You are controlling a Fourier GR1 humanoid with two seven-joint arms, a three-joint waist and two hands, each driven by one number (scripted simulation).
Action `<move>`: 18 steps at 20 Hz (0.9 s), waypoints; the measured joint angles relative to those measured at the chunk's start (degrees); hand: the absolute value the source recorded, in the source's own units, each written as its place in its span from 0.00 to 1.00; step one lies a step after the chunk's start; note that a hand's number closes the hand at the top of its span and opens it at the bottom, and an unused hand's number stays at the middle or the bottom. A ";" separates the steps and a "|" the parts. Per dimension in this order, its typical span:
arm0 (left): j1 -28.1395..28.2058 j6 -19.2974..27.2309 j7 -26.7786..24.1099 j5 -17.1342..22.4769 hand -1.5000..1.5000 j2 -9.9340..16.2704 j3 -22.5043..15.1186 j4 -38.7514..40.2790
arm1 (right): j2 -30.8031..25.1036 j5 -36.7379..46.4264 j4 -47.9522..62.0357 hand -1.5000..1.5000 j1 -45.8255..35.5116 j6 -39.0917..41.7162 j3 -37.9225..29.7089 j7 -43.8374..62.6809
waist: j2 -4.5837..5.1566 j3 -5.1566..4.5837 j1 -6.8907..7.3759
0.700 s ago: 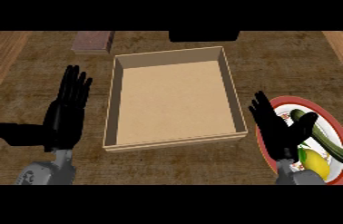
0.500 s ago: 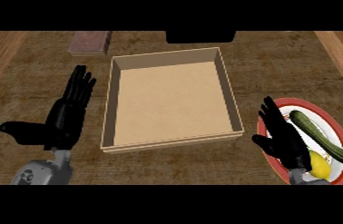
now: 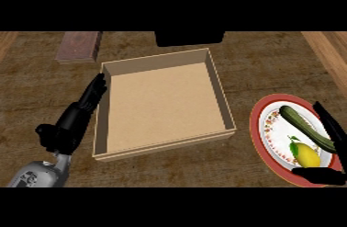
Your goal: Pick the lemon from the plate and place it in the cardboard box
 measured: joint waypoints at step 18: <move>-1.74 -2.92 0.51 -3.69 0.50 -1.44 -2.57 2.05 | -23.76 19.68 -39.05 0.00 32.73 -0.24 -6.03 20.75 | 0.43 -0.14 2.36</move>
